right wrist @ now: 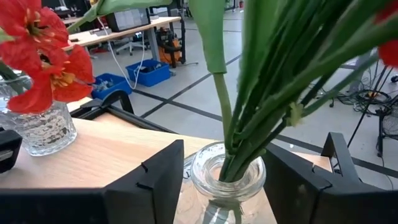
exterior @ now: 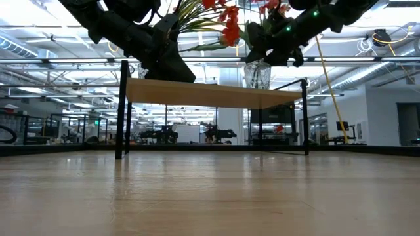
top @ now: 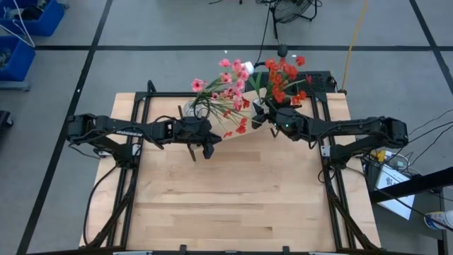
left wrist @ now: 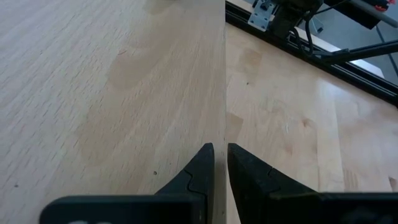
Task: Pick and place flowers into a vace then onto a shelf
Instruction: Put the transparent vase with flowers on the shelf
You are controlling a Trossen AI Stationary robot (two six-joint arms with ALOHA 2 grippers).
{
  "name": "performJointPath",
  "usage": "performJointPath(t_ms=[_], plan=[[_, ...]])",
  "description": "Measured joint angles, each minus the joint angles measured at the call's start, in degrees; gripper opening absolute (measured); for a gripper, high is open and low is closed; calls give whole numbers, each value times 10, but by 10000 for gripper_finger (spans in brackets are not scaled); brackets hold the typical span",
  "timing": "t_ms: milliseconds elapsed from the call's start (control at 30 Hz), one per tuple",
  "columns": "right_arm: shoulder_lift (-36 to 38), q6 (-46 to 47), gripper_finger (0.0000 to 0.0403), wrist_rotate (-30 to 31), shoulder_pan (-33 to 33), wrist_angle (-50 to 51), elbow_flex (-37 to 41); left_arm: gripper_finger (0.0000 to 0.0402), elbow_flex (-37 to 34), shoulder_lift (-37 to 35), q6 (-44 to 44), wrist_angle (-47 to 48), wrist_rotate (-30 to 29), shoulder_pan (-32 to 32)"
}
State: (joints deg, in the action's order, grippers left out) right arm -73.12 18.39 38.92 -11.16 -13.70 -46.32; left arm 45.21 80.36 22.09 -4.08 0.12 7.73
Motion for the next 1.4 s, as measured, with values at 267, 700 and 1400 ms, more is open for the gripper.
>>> performJointPath(t_ms=[267,700,1400], plan=[[-1,-12,207,-2,1,-19,3,51,0,0,-6,0,0,0],[-2,-28,341,92,46,-19,5,51,0,0,-8,0,0,0],[6,-43,344,158,122,-38,4,51,0,0,-1,0,0,0]])
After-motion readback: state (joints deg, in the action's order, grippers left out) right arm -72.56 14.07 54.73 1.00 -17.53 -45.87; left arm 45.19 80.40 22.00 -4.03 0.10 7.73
